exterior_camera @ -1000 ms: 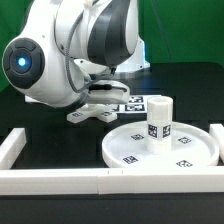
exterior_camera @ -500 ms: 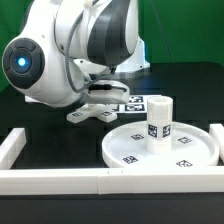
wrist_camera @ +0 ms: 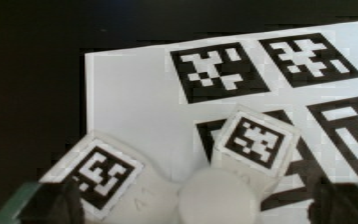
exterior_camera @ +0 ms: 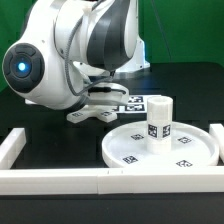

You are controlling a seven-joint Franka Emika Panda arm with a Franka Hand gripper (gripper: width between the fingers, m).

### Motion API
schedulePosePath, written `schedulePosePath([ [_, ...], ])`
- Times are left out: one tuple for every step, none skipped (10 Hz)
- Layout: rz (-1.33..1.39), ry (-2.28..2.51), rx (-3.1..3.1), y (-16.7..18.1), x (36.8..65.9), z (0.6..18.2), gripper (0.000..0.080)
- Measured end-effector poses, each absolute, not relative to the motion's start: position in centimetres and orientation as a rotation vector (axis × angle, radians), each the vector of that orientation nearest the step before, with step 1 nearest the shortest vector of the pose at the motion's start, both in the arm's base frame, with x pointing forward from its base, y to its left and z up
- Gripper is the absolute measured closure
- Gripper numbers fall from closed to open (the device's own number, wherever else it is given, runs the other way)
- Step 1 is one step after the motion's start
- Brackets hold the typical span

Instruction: Assemble round table

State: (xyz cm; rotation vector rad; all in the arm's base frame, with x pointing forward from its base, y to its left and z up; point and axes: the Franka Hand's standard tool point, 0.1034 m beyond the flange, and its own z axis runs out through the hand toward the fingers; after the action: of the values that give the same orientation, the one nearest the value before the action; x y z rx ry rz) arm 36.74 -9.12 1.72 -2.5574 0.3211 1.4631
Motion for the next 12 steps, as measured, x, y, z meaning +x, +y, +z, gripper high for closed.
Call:
schedulePosePath([
  [1.463, 0.321, -2.557, -9.1, 36.7, 1.7, 0.0398],
  [1.463, 0.321, -2.557, -9.1, 36.7, 1.7, 0.0398],
  [1.464, 0.322, -2.556, -9.1, 36.7, 1.7, 0.0571],
  [1.472, 0.326, -2.551, -9.1, 36.7, 1.9, 0.0571],
  [1.472, 0.326, -2.551, -9.1, 36.7, 1.9, 0.0597],
  [1.472, 0.326, -2.551, -9.1, 36.6, 1.9, 0.0597],
  [1.473, 0.326, -2.55, -9.1, 36.6, 1.9, 0.0597],
  [1.472, 0.326, -2.55, -9.1, 36.6, 1.9, 0.0597],
  [1.467, 0.326, -2.554, -9.2, 36.7, 1.9, 0.0597],
  [1.455, 0.319, -2.563, -9.2, 36.9, 2.3, 0.0597],
  [1.463, 0.309, -2.56, -9.4, 37.1, 3.4, 0.0597],
  [1.439, 0.298, -2.555, -9.6, 37.6, 4.8, 0.0597],
])
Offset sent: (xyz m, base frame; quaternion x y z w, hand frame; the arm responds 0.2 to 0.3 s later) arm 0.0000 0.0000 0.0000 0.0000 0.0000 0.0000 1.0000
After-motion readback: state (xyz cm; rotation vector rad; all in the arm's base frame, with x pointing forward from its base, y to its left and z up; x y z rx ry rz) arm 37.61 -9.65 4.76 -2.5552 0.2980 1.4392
